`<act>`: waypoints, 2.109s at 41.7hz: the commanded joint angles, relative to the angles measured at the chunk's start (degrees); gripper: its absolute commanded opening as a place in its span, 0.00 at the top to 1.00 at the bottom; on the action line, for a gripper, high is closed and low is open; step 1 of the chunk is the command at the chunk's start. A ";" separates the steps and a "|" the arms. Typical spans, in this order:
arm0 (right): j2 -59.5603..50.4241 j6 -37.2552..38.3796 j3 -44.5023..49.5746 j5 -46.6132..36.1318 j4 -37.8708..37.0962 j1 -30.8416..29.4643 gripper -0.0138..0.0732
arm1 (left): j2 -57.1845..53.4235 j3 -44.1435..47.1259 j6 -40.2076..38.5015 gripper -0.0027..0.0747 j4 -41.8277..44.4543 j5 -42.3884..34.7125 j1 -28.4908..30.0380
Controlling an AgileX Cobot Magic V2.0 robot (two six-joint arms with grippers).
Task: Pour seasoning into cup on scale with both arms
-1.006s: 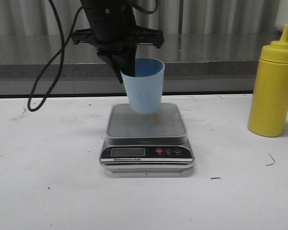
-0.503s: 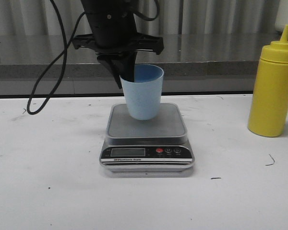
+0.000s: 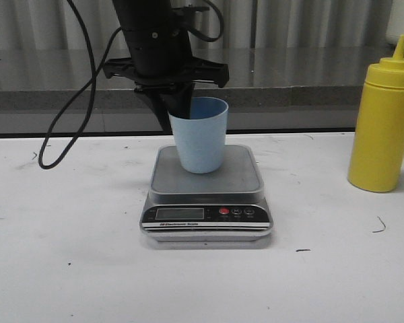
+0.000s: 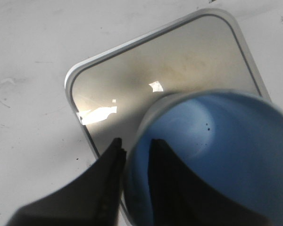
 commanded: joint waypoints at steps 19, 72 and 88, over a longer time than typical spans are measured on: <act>0.79 -0.61 -1.47 -4.17 -0.60 0.09 0.35 | -14.65 -0.98 2.92 0.50 0.00 -0.76 -0.29; 0.79 -0.61 -1.47 -4.17 -0.60 0.09 0.35 | -77.66 57.10 4.24 0.50 5.08 -14.89 -0.29; 0.79 -0.61 -1.47 -5.01 -0.60 0.09 0.35 | -77.66 57.10 4.24 0.50 5.08 -15.00 -0.29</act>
